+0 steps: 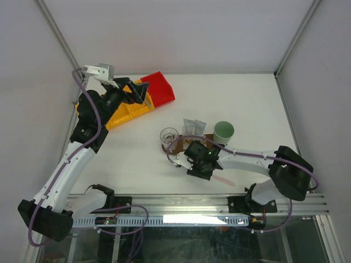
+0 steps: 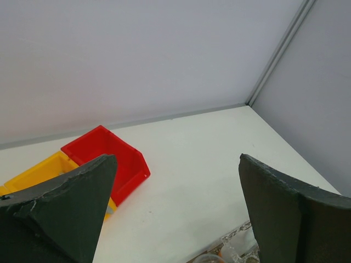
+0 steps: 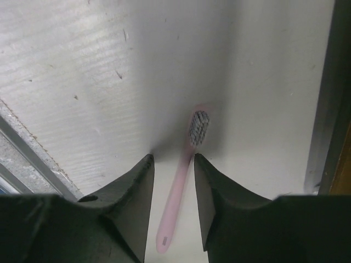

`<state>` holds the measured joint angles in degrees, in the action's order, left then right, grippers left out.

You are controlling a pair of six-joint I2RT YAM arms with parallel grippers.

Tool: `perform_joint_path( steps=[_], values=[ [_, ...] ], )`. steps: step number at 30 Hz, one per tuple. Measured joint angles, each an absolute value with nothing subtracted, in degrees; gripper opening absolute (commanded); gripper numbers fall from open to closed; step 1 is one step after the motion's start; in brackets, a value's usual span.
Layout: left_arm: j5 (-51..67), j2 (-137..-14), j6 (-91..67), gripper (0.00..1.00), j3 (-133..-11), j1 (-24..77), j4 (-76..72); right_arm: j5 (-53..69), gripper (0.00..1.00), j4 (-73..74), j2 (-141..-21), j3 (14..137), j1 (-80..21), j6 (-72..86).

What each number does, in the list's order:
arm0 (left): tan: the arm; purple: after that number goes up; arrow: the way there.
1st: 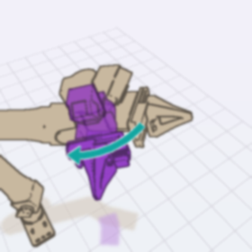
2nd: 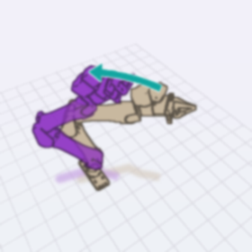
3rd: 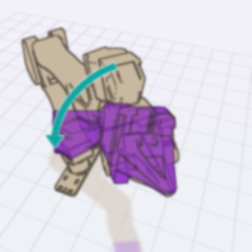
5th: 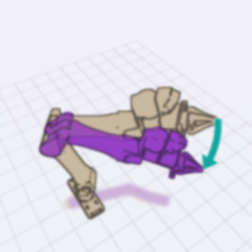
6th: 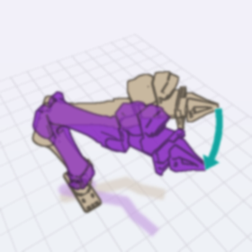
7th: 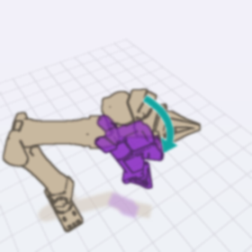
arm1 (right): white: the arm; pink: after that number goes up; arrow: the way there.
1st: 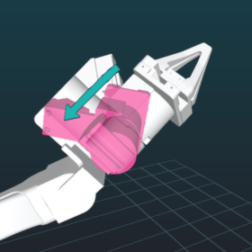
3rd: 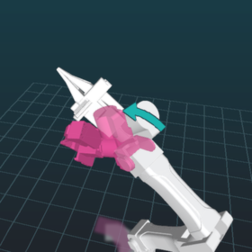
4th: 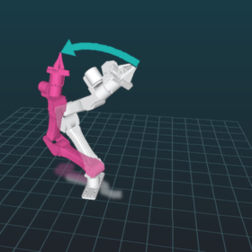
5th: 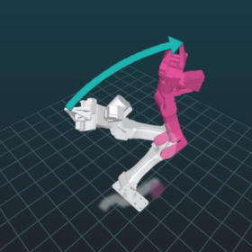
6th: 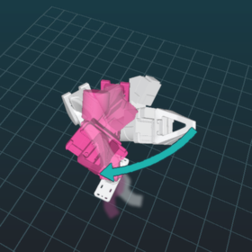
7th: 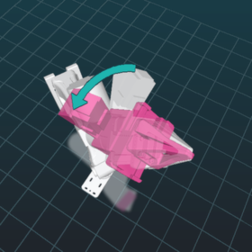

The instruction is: Prepare toiletry sets of a toothbrush and toothpaste on the tray

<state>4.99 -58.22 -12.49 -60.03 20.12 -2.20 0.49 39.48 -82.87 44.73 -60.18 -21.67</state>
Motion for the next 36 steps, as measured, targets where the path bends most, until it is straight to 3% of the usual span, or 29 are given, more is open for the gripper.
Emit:
perform_joint_path(
  steps=[11,19,36],
  values=[
    [4.99,-58.22,-12.49,0.98,-60.01,20.12,-2.20,4.14,0.00,37.19,-85.10,46.22,-58.96,-23.18],
    [4.97,-58.19,-12.49,0.98,-59.99,20.12,-2.20,7.73,0.00,34.17,-83.09,45.25,-58.70,-24.40],
    [4.84,-58.04,-12.49,0.98,-59.51,20.12,-2.24,14.48,0.00,21.26,-63.31,39.72,-58.70,-23.94]
  ],
)
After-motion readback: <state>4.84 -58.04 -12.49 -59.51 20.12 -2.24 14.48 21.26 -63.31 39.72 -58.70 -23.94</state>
